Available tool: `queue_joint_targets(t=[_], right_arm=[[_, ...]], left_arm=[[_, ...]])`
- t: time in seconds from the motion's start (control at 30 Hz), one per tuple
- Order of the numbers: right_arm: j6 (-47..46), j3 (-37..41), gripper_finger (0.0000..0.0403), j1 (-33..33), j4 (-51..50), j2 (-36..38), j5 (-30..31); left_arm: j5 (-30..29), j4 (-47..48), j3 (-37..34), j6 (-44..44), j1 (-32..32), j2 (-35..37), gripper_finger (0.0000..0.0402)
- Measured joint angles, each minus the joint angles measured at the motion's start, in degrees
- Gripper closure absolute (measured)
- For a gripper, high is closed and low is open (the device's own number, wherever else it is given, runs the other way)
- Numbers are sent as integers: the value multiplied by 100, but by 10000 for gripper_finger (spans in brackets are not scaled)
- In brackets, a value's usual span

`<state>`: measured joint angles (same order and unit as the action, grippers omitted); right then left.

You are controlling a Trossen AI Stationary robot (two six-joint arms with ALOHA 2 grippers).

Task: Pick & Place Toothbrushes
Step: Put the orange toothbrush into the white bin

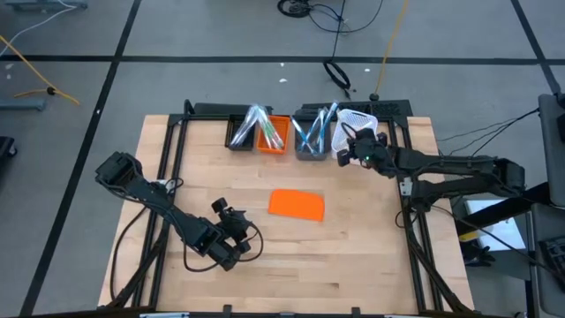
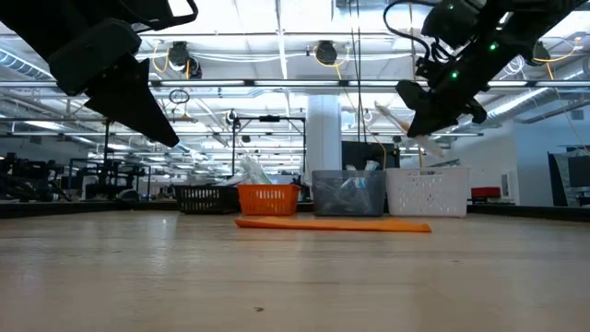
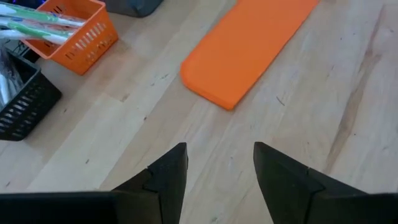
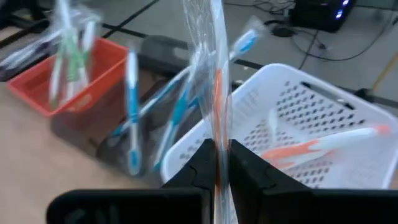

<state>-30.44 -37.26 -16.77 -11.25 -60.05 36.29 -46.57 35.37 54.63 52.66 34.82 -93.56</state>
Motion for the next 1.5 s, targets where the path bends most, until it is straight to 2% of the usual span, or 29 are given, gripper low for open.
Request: queue_joint_targets(t=[0.4,0.97,1.17,1.5], right_arm=[[156,2,387,-1055,-75,-91,-19],[136,154,387,-1563,69,-875,-54],[155,579,387,-1731,965,-907,-579],[267,780,315,-1852,1268,-907,-657]], left_arm=[[1,-11,0,17,-4,-2,215],[0,-21,0,24,-4,-2,215],[0,-113,0,-9,-15,-2,215],[0,-115,0,-4,-33,-2,215]])
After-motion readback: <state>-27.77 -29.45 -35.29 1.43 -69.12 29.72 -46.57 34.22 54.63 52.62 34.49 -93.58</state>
